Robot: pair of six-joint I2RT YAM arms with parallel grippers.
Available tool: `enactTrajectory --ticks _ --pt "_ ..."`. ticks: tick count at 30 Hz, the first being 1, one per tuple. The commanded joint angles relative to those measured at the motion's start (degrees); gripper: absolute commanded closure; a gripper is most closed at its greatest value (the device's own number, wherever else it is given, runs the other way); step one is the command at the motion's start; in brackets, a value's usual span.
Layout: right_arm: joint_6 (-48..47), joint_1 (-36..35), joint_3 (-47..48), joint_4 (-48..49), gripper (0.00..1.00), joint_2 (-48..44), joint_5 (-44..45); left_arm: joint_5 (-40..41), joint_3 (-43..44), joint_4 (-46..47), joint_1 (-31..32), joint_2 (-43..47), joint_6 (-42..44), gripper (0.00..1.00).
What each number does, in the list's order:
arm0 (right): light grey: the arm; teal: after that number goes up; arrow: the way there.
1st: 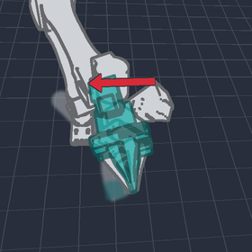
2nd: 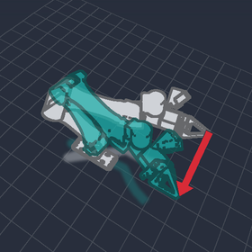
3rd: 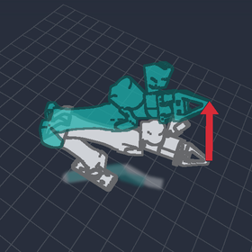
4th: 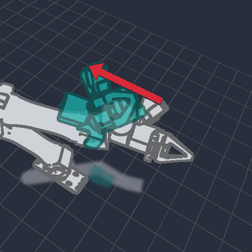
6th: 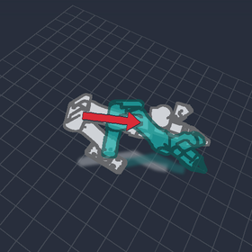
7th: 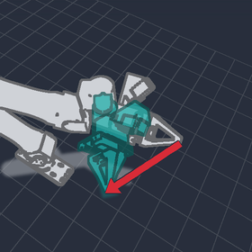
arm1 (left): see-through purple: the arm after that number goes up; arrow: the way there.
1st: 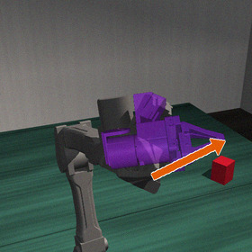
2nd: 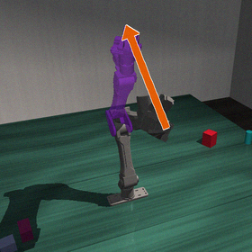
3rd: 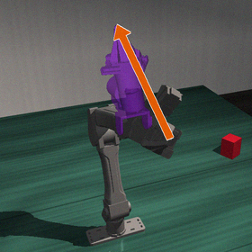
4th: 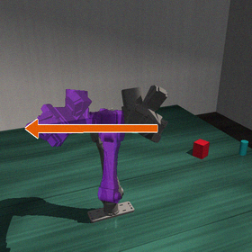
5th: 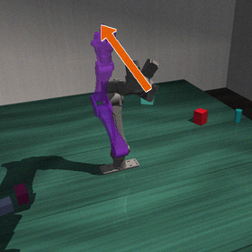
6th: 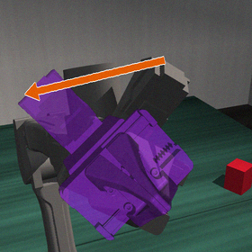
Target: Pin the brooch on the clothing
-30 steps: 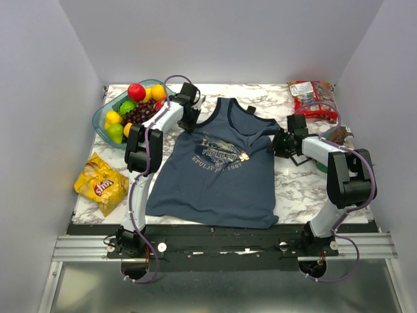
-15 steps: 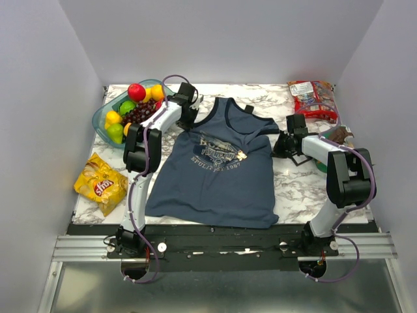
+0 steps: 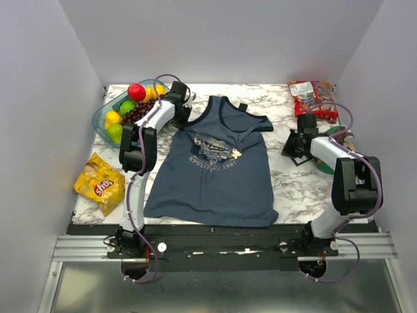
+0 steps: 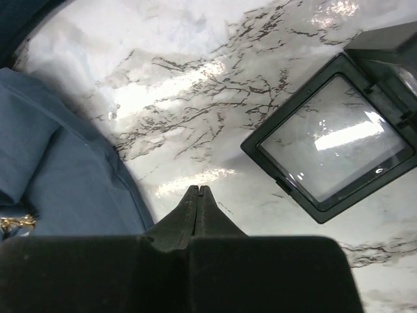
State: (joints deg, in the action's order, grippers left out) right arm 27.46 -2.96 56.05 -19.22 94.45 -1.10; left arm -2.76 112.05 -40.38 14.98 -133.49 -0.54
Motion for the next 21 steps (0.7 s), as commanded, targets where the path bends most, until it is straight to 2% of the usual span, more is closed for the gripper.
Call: enactTrajectory --ticks 1,3,7,11,21 --pt "-2.9 -0.2 0.7 1.5 0.79 -1.5 -10.1 -4.7 -0.5 1.3 -0.3 2.6 -1.8 1.0" --pt "-3.8 -1.5 2.4 0.2 0.62 0.0 -9.7 -5.0 -0.4 1.1 -0.3 2.5 -1.8 1.0" --pt "-5.6 -4.3 5.3 -2.8 0.44 2.5 -8.7 -5.3 -0.4 1.0 -0.3 2.7 -1.7 1.0" --pt "-6.2 -6.3 8.6 -5.6 0.41 6.3 -6.1 -5.9 -0.4 1.2 -0.3 2.8 -1.8 1.0" --pt "-6.1 -10.5 15.8 -10.7 0.44 13.6 0.0 -7.1 -0.5 1.4 -0.1 3.0 -2.0 1.0"
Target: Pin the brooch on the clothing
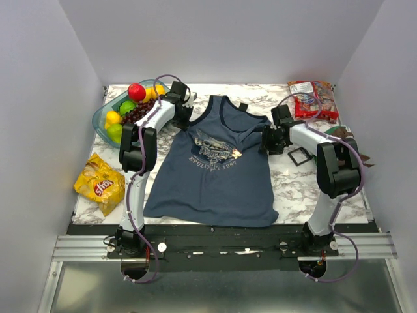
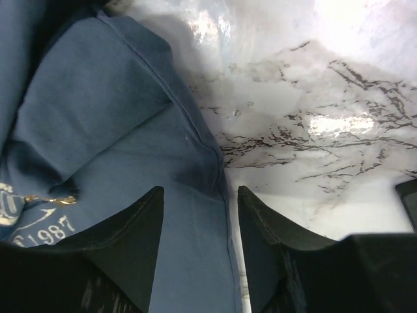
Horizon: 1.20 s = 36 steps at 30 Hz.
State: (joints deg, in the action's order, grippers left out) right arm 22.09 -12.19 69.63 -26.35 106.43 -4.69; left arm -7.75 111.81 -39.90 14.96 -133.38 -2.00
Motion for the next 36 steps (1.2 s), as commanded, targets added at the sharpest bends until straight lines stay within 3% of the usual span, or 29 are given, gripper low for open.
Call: enactTrajectory --ticks 1,10,11,15,28,36 --pt "-0.6 -1.4 2.5 -3.7 0.44 2.0 3.7 -2.3 -0.2 1.0 -0.1 3.0 -0.5 1.0" --pt "-0.1 -3.6 8.3 -8.7 0.57 6.2 9.0 -2.4 -0.2 1.0 0.0 3.4 -0.5 1.0" --pt "0.1 -3.6 8.7 -9.4 0.61 6.5 9.1 -2.2 -0.1 1.0 0.0 3.4 -0.4 1.0" --pt "0.3 -3.6 9.3 -9.9 0.99 6.8 9.6 -2.2 -0.4 1.2 0.0 3.7 -0.3 1.0" --pt "1.4 -3.0 5.1 -14.3 1.0 2.7 20.8 1.0 -0.7 1.0 -0.1 4.3 0.3 1.0" --pt "1.8 0.2 3.2 -15.7 0.99 0.5 21.9 2.9 -0.7 0.6 -0.2 4.5 0.6 1.0"
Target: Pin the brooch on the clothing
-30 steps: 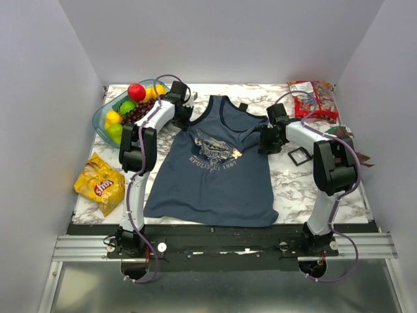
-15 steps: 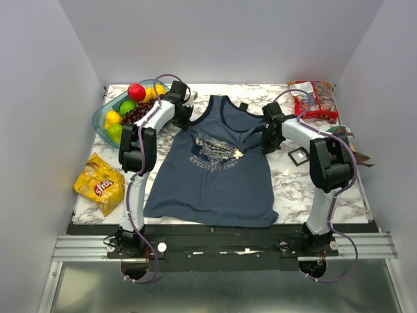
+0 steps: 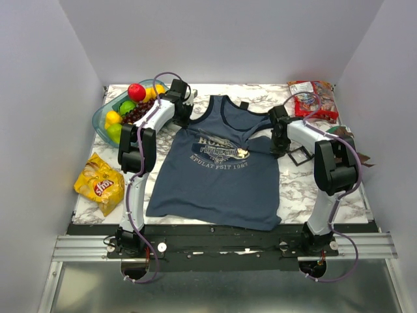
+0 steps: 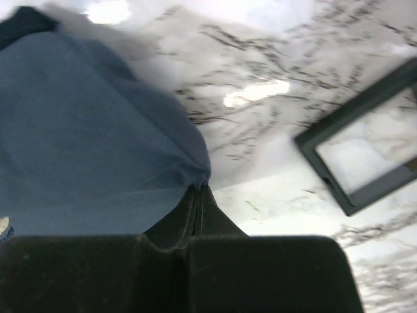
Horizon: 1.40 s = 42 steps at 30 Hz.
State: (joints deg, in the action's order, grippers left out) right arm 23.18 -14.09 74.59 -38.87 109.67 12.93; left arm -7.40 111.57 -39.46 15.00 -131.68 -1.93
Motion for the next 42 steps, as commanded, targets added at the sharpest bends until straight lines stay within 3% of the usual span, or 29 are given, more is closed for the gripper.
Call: enactTrajectory --ticks 1,16,22,23,24,25,27,28,31,37,42 --pt "0.7 2.5 -2.4 -3.3 0.99 -3.2 4.3 2.7 -0.5 0.2 -0.3 2.8 0.5 1.0" --pt "2.4 4.7 -8.7 -5.7 0.99 -8.5 4.7 2.4 -0.4 0.4 -0.9 3.0 0.1 1.0" --pt "1.4 4.5 -7.8 -6.2 0.99 -11.0 0.5 -2.6 -1.0 1.7 -0.2 4.3 -0.9 1.0" --pt "1.1 4.4 -7.2 -6.2 0.99 -12.2 -0.6 -3.4 -1.2 2.0 0.5 4.4 -1.1 1.0" --pt "0.9 4.2 -6.5 -6.1 0.92 -13.0 -2.0 -4.8 -1.0 2.4 0.8 4.5 -1.5 0.99" --pt "0.4 4.3 -5.7 -6.0 0.74 -13.7 -4.7 -5.2 -1.0 2.5 1.2 4.7 -1.6 0.79" --pt "0.1 4.3 -2.3 -6.0 0.56 -15.0 -6.7 -5.4 -0.9 2.5 2.2 5.0 -2.0 0.51" --pt "-0.1 4.3 -0.9 -6.0 0.42 -15.0 -8.2 -5.4 -0.9 2.5 2.6 5.5 -1.9 0.26" --pt "-1.2 4.2 5.6 -6.4 0.2 -12.2 -10.5 -4.2 -1.2 2.9 3.5 7.1 -2.2 0.01" --pt "-0.7 4.8 22.2 -7.4 0.19 3.1 -15.2 -0.5 -6.4 6.8 5.3 15.9 -4.4 0.01" --pt "1.9 5.9 34.2 -9.1 0.19 13.6 -18.3 4.7 -21.6 13.2 9.5 25.8 -5.4 0.01"
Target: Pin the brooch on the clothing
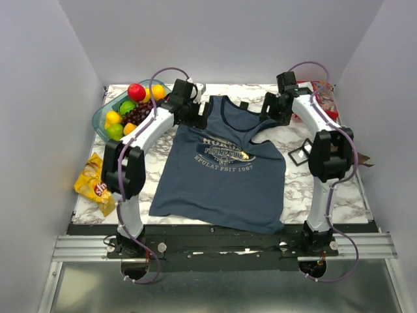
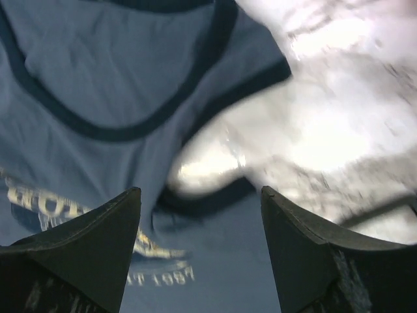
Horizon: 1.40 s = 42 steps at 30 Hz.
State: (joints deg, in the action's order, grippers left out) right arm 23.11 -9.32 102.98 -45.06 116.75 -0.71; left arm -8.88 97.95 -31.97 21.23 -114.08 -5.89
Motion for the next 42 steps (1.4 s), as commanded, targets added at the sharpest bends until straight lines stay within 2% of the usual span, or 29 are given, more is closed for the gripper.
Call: enactTrajectory --ticks 1,3,6,8,10,13,15,18,21,22,24,25,27,28,31,37,42 --pt "2.7 1.4 8.6 -2.9 0.19 7.9 -4.4 7.6 -9.3 5.7 4.0 10.0 -1.4 0.01" --pt "3.3 2.2 10.8 -3.2 0.19 11.1 -4.6 10.4 -11.1 4.6 5.2 10.8 -1.6 0.01" --pt "4.2 3.3 14.3 -3.7 0.19 14.6 -5.4 10.2 -12.4 3.3 6.2 11.9 -2.8 0.01" --pt "4.8 3.7 15.2 -4.4 0.19 16.2 -5.2 7.1 -15.9 5.5 7.7 13.9 -4.0 0.01" --pt "5.3 4.1 15.8 -4.3 0.19 17.7 -5.2 1.4 -18.1 8.8 11.4 14.8 -5.3 0.01" --pt "5.8 4.6 17.2 -4.9 0.21 19.8 -6.1 -2.9 -21.3 13.3 17.2 14.6 -6.5 0.01" --pt "6.0 4.6 17.4 -5.1 0.22 20.6 -6.2 -8.3 -25.5 17.8 19.4 13.9 -9.9 0.01" --pt "6.2 4.6 18.7 -5.3 0.24 21.8 -6.8 -11.9 -30.7 26.9 22.4 11.9 -15.9 0.01" --pt "6.3 4.7 20.6 -5.7 0.28 23.3 -7.1 -14.5 -36.2 31.7 24.2 11.0 -20.2 0.01" --pt "6.2 4.6 21.4 -6.0 0.31 23.9 -7.5 -15.1 -37.6 35.5 24.6 11.0 -20.6 0.01" --pt "6.0 4.6 23.5 -6.5 0.4 25.5 -8.8 -15.2 -41.2 37.0 24.9 11.2 -20.7 0.01" --pt "5.9 4.7 24.3 -6.7 0.51 26.1 -9.2 -15.2 -42.2 37.1 25.0 11.2 -20.4 0.01" --pt "5.9 4.7 25.5 -6.9 0.63 27.2 -10.4 -15.2 -45.3 37.2 25.0 11.8 -19.8 0.01" --pt "6.0 4.7 25.8 -6.7 0.78 27.3 -11.0 -15.7 -46.4 37.9 25.0 12.0 -19.9 0.01" --pt "7.1 5.1 26.0 -4.5 0.99 27.0 -13.1 -17.8 -51.5 40.6 25.0 12.8 -21.7 0.01" --pt "11.6 7.6 29.0 2.7 1.0 26.9 -16.5 -17.8 -57.3 40.4 25.0 12.6 -23.0 0.01" --pt "19.5 10.3 31.3 14.2 1.0 28.8 -23.2 -17.5 -59.8 38.5 25.1 11.3 -24.3 0.01"
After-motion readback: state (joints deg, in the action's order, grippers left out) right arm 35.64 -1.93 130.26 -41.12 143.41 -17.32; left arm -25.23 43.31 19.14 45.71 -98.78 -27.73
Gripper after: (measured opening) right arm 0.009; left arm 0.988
